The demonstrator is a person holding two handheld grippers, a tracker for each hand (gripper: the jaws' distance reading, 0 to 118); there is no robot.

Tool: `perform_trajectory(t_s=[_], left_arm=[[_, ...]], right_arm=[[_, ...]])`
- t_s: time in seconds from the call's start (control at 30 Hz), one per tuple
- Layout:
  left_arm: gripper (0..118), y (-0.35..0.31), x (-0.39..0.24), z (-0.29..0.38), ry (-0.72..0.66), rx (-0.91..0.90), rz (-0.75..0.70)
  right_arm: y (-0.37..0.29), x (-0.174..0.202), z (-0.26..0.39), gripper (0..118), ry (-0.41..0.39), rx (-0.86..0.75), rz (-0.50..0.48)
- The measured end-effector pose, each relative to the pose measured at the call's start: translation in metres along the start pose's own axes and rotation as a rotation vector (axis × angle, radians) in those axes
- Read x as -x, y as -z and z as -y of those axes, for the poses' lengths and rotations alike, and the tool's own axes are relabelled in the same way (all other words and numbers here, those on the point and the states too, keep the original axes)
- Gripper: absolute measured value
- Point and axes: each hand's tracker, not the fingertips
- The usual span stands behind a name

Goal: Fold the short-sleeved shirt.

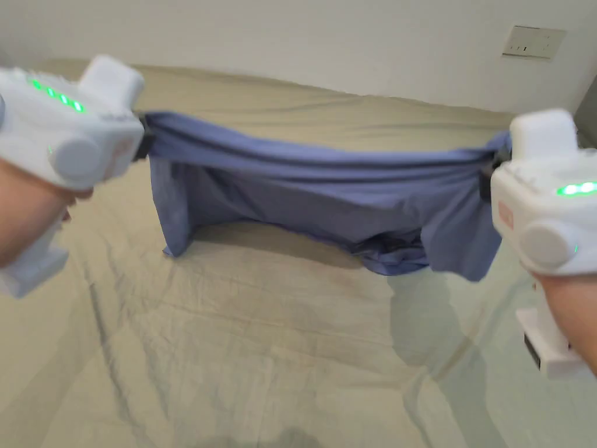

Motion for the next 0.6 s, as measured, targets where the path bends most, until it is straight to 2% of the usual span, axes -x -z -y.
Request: perform_trajectory(t_s=[0.17,0.4,0.5,0.6], left_arm=[[10,-0.020,-0.061,0.094,0.056,0.172,0.118],[10,-0.073,-0.131,0.219,0.212,0.396,0.259],[10,-0.103,-0.141,0.247,0.218,0.448,0.290],[10,-0.131,-0.141,0.259,0.224,0.470,0.275]], right_arm=[[-0.025,0.023,0.097,9,0.009,0.207,-0.094],[-0.089,0.036,0.204,9,0.023,0.492,-0.202],[-0.117,0.038,0.232,9,-0.018,0.582,-0.237],[-0.143,0.033,0.249,9,-0.017,0.656,-0.265]])
